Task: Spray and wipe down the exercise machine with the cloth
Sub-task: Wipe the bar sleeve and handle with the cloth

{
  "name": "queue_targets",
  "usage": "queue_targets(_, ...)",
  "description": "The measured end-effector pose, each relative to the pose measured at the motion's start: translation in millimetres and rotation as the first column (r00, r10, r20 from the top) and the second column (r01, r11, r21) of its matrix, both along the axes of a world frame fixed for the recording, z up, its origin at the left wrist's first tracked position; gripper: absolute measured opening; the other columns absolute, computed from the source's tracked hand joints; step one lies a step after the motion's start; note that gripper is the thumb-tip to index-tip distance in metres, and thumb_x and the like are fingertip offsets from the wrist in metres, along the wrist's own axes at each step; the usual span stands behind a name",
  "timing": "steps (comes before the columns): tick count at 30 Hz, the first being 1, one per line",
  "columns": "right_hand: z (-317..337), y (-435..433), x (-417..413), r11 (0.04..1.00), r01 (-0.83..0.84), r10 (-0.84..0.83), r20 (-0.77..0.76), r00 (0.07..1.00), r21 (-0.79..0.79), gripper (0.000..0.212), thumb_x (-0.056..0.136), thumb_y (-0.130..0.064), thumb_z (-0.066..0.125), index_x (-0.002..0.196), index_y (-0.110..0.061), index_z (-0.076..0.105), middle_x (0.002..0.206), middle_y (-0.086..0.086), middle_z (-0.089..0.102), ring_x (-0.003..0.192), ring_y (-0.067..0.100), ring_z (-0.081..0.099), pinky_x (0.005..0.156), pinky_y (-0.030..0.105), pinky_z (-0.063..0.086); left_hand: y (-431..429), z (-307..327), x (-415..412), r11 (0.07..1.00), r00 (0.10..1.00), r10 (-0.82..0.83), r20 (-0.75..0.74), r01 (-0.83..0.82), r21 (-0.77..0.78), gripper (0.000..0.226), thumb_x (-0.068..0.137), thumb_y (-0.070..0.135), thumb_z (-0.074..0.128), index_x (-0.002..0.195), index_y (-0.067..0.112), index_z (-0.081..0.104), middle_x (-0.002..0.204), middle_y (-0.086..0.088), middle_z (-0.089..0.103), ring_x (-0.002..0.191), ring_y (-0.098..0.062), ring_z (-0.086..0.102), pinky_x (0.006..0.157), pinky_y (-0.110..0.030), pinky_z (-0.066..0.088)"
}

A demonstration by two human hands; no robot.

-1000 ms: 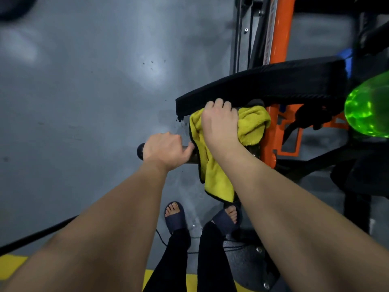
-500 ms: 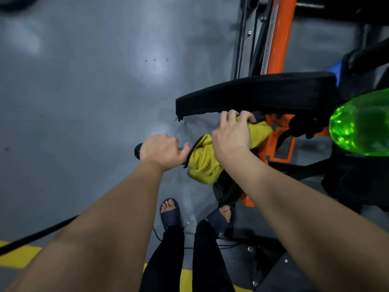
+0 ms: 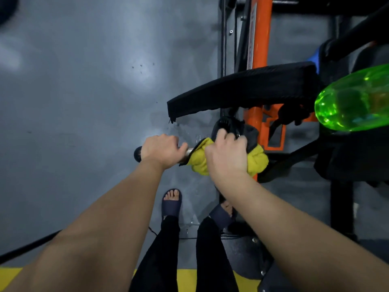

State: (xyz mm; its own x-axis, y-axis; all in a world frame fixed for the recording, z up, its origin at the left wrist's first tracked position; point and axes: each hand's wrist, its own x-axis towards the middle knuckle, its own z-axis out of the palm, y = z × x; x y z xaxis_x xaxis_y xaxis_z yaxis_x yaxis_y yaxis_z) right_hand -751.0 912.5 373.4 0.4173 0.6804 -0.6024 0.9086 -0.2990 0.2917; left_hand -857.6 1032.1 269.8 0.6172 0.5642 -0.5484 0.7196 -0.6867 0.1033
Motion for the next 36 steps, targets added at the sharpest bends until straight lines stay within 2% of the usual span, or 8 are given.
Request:
queue_targets(5, -13, 15, -2, 0.984, 0.082, -0.093, 0.061, 0.994, 0.158, 0.03, 0.102, -0.023, 0.045, 0.125, -0.019, 0.064, 0.126, 0.012, 0.045, 0.119, 0.034, 0.044, 0.099, 0.046, 0.034, 17, 1, 22, 0.861, 0.867, 0.43, 0.253, -0.31, -0.402, 0.021, 0.098, 0.027, 0.05, 0.114, 0.032, 0.062, 0.097, 0.001, 0.069, 0.094, -0.023, 0.065, 0.089, -0.043, 0.053)
queue_targets(9, -24, -33, -36, 0.968, 0.07, -0.089, 0.072, 0.993, 0.239, 0.037, 0.092, -0.028, 0.06, 0.126, -0.018, 0.066, 0.139, 0.014, 0.044, 0.126, 0.037, 0.027, 0.101, 0.051, 0.023, 2, 45, 83, 0.842, 0.752, 0.33, 0.571, 0.04, -0.539, 0.037, 0.099, 0.0, 0.043, 0.118, 0.019, 0.068, 0.113, 0.004, 0.07, 0.109, -0.007, 0.065, 0.104, -0.03, 0.05)
queue_targets(13, -21, -85, -20, 0.82, 0.314, -0.387, 0.06, 0.92, 0.479, 0.072, 0.075, -0.042, 0.075, 0.142, -0.026, 0.052, 0.165, 0.016, 0.024, 0.147, 0.047, 0.021, 0.115, 0.069, 0.012, -21, 69, 128, 0.793, 0.867, -0.026, 0.498, 0.321, -0.517, 0.034, 0.104, 0.008, 0.047, 0.127, 0.019, 0.069, 0.126, 0.002, 0.07, 0.117, -0.012, 0.06, 0.099, -0.017, 0.04)
queue_targets(16, -28, -95, -5, 0.652, 0.499, -0.538, -0.115, 0.835, 0.57, 0.097, 0.067, -0.041, 0.088, 0.148, -0.013, 0.043, 0.151, 0.027, 0.037, 0.133, 0.053, 0.041, 0.108, 0.071, 0.035, -30, 59, 121, 0.795, 0.88, -0.04, 0.473, 0.315, -0.518, 0.03, 0.109, 0.025, 0.048, 0.133, 0.018, 0.066, 0.126, 0.003, 0.065, 0.116, -0.007, 0.055, 0.098, -0.018, 0.037)
queue_targets(24, -45, -96, -53, 0.359, 0.303, -0.259, -0.218, 0.941, 0.883, 0.032, 0.084, 0.015, 0.066, 0.114, 0.006, 0.07, 0.118, 0.019, 0.067, 0.135, 0.038, 0.046, 0.115, 0.063, 0.034, -27, 59, 104, 0.679, 0.877, 0.153, 0.455, 0.241, -0.693, 0.034, 0.109, 0.035, 0.048, 0.139, 0.022, 0.06, 0.13, 0.01, 0.065, 0.113, 0.008, 0.058, 0.099, -0.008, 0.038)
queue_targets(27, -34, -92, -57, 0.4, 0.207, -0.001, -0.226, 0.974, 0.893, 0.025, 0.093, 0.005, 0.053, 0.109, 0.003, 0.072, 0.116, 0.016, 0.068, 0.132, 0.035, 0.051, 0.115, 0.057, 0.037, -25, 42, 88, 0.827, 0.755, 0.122, 0.645, 0.283, -0.486, 0.041, 0.105, 0.022, 0.057, 0.146, 0.02, 0.052, 0.144, 0.004, 0.056, 0.129, 0.0, 0.048, 0.111, -0.014, 0.036)
queue_targets(30, -47, -83, -32, 0.549, 0.191, 0.039, -0.253, 0.967, 0.814, 0.029, 0.082, 0.006, 0.058, 0.107, -0.001, 0.072, 0.118, 0.016, 0.067, 0.13, 0.039, 0.054, 0.115, 0.055, 0.04, -26, 27, 55, 0.87, 0.629, 0.41, 0.66, -0.051, -0.491, 0.034, 0.101, 0.022, 0.058, 0.135, 0.028, 0.053, 0.134, 0.003, 0.054, 0.123, -0.012, 0.055, 0.106, -0.038, 0.049)
queue_targets(36, -50, -63, -7, 0.599, 0.371, 0.068, -0.506, 0.86, 0.71, 0.038, 0.072, 0.004, 0.065, 0.108, -0.004, 0.074, 0.131, 0.015, 0.062, 0.135, 0.035, 0.049, 0.123, 0.038, 0.027, -65, 41, 5, 0.516, 0.701, 0.605, 0.378, 0.017, -0.856, 0.042, 0.112, 0.039, 0.035, 0.153, 0.031, 0.044, 0.149, 0.014, 0.051, 0.136, 0.006, 0.045, 0.118, -0.026, 0.036)
